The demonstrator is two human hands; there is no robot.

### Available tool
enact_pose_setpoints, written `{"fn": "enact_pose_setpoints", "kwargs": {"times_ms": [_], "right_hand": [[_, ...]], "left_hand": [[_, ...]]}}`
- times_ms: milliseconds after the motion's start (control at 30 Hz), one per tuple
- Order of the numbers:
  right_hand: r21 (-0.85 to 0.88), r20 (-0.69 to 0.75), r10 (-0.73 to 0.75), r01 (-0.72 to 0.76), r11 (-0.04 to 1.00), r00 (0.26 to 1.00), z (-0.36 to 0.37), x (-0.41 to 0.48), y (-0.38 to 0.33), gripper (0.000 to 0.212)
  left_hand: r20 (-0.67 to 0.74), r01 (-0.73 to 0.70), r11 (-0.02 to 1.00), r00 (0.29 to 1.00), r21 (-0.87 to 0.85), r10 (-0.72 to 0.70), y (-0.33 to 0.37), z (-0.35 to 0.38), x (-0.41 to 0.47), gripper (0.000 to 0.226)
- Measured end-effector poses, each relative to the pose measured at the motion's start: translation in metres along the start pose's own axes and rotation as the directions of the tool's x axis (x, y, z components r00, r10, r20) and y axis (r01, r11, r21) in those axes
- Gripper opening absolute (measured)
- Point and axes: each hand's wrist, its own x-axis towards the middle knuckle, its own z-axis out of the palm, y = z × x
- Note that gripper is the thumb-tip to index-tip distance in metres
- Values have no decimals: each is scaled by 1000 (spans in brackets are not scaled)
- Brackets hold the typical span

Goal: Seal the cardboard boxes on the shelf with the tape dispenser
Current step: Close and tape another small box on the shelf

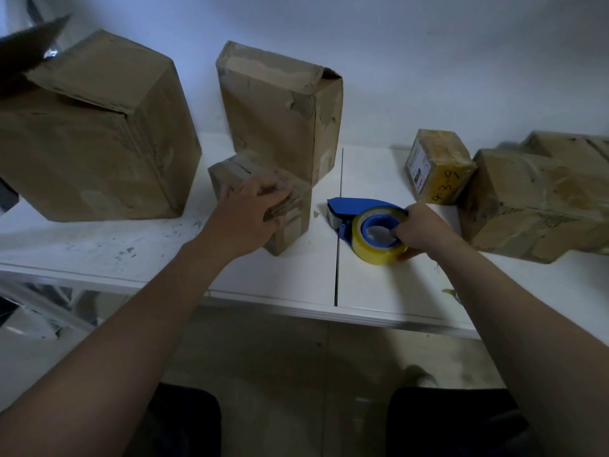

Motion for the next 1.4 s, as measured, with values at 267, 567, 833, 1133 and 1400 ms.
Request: {"fn": "enact_pose_setpoints", "kwargs": {"times_ms": [267,567,833,1133,1400], "right_hand": [[-555,-7,-176,142,820,984,11,-23,-20,71],[-200,124,-801,805,558,586,53,-61,-85,38],[-129,209,-747,775,618,631,77,-48,-86,50],[-145,200,-778,803,578,596,79,-41,-79,59],[-117,225,-762,793,598,608,79,-40,-77,56]], "left_hand": [[158,-33,964,984,-265,77,-12,-14,-18,55],[48,-59,919,995,-389,84,-14,-22,-33,38],[-70,-43,922,997,-385,18,-15,-18,-24,37],[-132,-27,884,990,-467,-39,-20,-9,-13,43],[-126,-89,891,991,-445,36,-21,-7,-18,48]]}}
